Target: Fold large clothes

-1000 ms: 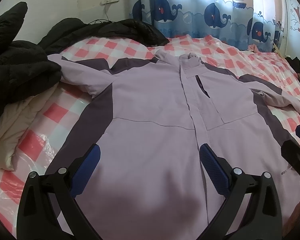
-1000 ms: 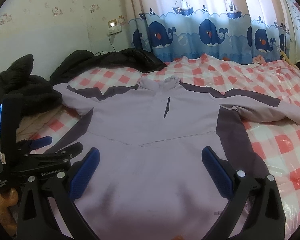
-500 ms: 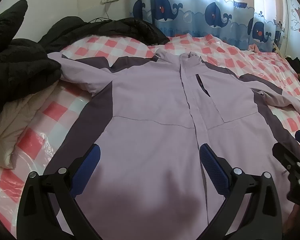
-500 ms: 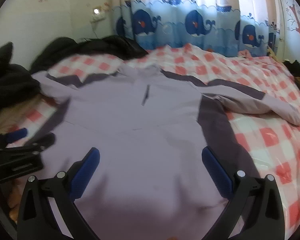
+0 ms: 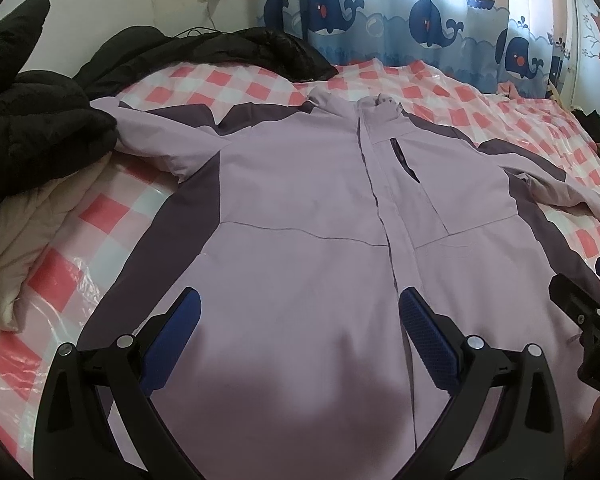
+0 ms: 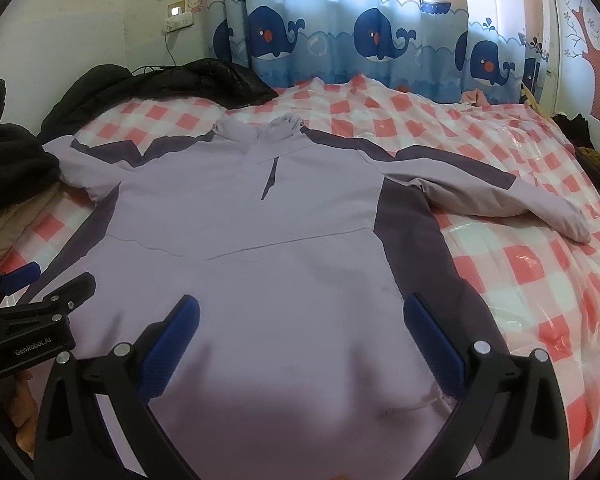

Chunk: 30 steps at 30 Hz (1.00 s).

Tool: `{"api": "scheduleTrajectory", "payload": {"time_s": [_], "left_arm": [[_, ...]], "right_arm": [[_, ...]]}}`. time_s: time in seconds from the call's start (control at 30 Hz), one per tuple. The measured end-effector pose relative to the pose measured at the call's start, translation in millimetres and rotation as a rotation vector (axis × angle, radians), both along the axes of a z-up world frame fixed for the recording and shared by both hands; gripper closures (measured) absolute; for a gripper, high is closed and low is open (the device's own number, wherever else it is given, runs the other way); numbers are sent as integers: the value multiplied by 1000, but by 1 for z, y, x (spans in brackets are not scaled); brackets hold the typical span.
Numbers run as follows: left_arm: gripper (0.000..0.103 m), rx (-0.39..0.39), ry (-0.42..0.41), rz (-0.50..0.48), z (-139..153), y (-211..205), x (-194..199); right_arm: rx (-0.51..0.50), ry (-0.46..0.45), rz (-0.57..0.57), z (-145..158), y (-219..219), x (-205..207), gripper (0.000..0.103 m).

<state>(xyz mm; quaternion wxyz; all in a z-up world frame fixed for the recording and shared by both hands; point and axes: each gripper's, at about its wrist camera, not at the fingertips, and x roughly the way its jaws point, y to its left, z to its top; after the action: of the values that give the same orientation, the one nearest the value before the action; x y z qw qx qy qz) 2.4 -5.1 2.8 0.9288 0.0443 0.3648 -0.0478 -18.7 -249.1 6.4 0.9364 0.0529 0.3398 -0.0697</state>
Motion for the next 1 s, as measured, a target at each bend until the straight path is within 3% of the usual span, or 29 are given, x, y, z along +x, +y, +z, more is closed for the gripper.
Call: {"api": "scheduleTrajectory", "payload": {"time_s": [0.77,0.87,1.0], "left_arm": [[8,-12,11,0,-3,-2,0],[8,-1,10,-2,-5,-5,1],[8,2,5,-1,-4,-6,1]], "right_arm": [[-24,0,-32,3,-4,0,5],[69,-11,3,9,-21,1,5],[277,-62,-53,18,-104,-2,5]]}}
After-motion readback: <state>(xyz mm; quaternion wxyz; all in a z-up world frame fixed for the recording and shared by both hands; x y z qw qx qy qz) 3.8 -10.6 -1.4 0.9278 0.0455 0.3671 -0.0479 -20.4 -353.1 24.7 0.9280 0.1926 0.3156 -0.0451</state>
